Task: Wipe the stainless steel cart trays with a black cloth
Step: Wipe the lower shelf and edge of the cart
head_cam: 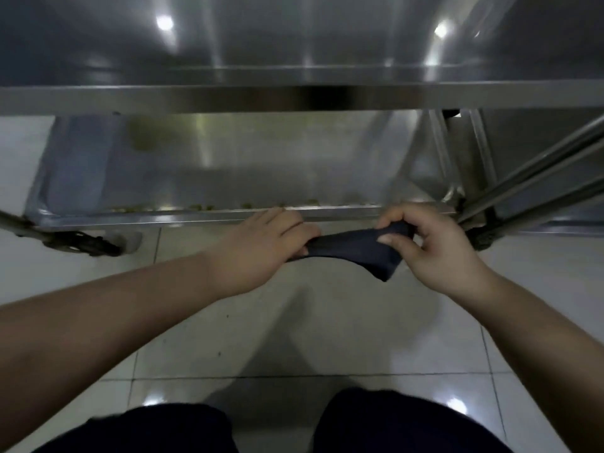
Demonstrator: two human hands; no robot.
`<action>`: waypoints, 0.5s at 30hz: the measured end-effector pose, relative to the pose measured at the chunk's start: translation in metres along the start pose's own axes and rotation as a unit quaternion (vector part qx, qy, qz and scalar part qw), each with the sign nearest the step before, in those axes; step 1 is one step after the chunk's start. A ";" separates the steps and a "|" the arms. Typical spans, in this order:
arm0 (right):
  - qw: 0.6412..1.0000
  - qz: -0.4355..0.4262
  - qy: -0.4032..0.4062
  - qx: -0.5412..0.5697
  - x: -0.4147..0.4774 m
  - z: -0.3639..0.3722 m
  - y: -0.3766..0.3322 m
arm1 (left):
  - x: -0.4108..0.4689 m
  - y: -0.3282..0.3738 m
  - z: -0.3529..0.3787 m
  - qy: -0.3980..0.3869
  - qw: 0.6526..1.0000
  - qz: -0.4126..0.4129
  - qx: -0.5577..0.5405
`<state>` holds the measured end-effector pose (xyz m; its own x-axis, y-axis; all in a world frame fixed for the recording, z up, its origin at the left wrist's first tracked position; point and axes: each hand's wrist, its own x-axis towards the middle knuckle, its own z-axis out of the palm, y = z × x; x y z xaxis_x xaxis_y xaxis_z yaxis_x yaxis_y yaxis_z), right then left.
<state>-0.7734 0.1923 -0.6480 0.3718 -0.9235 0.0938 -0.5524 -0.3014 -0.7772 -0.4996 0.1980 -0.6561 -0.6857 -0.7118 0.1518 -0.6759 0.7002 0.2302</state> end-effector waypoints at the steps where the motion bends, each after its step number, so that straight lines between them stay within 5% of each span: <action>1: 1.000 0.018 0.022 -0.002 0.005 0.001 0.012 | 0.012 -0.004 0.010 0.001 1.000 -0.012 -0.023; 5: 0.986 0.070 0.135 -0.061 0.066 -0.005 0.056 | 0.084 -0.041 0.039 0.082 0.985 -0.123 -0.089; 8: 0.950 0.157 0.162 -0.215 0.112 0.012 0.088 | 0.115 -0.068 0.070 0.088 0.952 -0.286 -0.072; 11: 0.948 0.175 0.071 -0.257 0.118 0.058 0.100 | 0.091 -0.073 0.106 0.030 0.920 -0.390 -0.041; 15: 0.936 0.145 -0.051 -0.318 0.106 0.098 0.114 | 0.048 -0.089 0.123 0.027 0.939 -0.337 0.056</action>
<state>-0.7235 0.0833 -0.7877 0.1882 -0.9708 -0.1485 -0.9613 -0.1511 -0.2305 -0.5057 0.1084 -0.7871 -0.0793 -0.9952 0.0565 -0.9781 0.0886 0.1883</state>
